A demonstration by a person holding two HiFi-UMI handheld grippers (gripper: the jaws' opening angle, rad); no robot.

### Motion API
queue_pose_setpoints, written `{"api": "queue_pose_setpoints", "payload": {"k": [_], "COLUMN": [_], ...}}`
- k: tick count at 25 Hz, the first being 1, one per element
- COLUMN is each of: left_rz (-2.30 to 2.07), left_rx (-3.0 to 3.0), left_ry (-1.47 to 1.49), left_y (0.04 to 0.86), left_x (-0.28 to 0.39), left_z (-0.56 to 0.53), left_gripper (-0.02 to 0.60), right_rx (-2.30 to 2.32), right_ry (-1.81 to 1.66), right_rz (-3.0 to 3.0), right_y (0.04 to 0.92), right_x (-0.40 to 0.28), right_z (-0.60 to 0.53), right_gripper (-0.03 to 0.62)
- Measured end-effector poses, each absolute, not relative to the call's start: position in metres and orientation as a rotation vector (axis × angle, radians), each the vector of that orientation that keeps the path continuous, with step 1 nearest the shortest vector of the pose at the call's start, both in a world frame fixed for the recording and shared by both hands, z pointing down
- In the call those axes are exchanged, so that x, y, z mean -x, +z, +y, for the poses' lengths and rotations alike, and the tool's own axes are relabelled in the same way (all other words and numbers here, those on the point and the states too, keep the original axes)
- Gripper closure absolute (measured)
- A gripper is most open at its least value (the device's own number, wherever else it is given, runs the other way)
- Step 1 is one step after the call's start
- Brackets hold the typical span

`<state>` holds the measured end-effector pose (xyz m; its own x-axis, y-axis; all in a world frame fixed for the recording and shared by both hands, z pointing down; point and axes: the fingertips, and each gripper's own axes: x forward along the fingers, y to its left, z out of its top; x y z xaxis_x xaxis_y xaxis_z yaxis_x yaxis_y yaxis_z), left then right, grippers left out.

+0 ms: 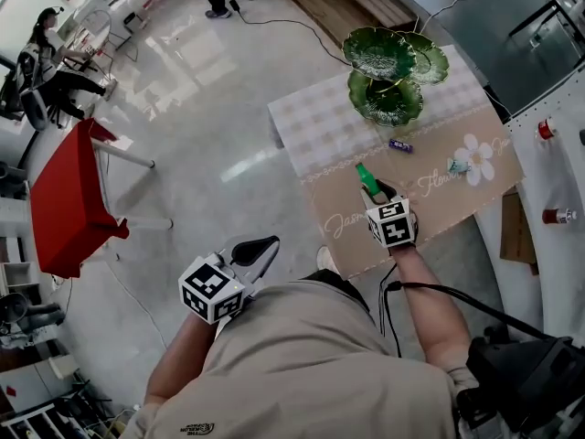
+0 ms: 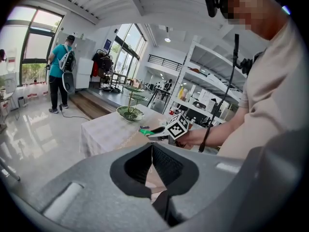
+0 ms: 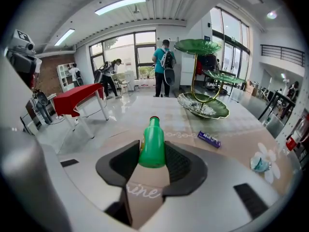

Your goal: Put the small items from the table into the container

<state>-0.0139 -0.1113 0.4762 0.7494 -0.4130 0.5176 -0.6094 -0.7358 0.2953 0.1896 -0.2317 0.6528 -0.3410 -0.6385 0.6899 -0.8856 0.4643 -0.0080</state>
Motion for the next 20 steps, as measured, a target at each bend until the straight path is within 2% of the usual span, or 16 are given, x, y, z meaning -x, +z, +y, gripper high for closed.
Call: {"api": "queue_pose_setpoints", "payload": {"k": [11, 20], "left_rz": [-0.747, -0.762], "left_rx": [-2.529, -2.515], "left_ry": [0.540, 0.478], "left_y": [0.465, 0.455], "left_x": [0.011, 0.022], "left_z": [-0.101, -0.100], "left_gripper": [0.572, 0.572], "right_rx": [-1.233, -1.301], "right_ry": [0.379, 0.208], "right_rz": [-2.245, -2.285], "right_y": [0.524, 0.429], "right_x": [-0.193, -0.213], "right_z": [-0.249, -0.313], "right_gripper": [0.425, 0.425]}}
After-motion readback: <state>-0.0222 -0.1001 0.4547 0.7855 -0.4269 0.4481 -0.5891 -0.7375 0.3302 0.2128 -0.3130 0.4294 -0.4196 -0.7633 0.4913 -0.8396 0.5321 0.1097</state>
